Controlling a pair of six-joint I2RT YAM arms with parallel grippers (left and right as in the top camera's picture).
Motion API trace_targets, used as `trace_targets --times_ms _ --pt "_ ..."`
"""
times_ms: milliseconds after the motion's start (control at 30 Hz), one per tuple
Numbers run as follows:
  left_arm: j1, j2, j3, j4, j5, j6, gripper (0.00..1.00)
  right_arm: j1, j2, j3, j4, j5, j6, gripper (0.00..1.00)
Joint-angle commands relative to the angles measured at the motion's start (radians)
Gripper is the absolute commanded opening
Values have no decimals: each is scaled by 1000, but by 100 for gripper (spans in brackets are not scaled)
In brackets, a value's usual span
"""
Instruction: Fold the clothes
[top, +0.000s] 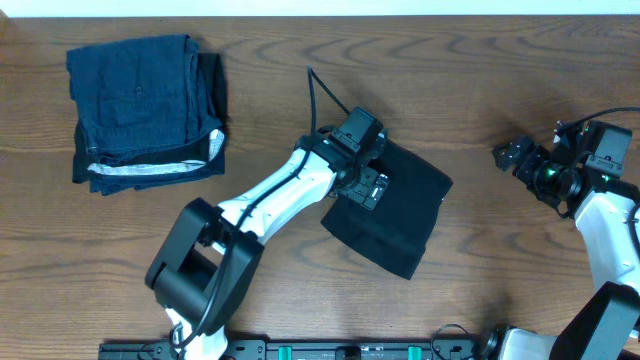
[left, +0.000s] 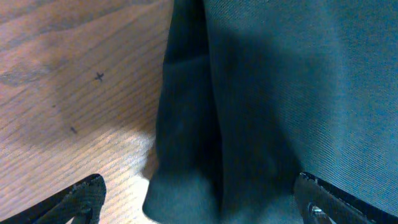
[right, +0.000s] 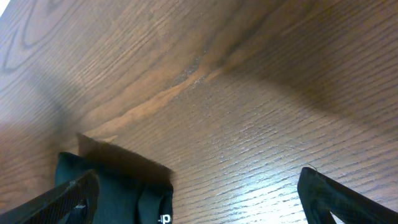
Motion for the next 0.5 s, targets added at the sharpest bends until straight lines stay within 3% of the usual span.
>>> trace_targets --times_ms 0,467 --pt "-4 38 6 7 -16 -5 98 -6 -10 4 -1 0 -2 99" --pt "-3 -62 25 -16 7 -21 98 -6 -10 4 -1 0 -2 99"
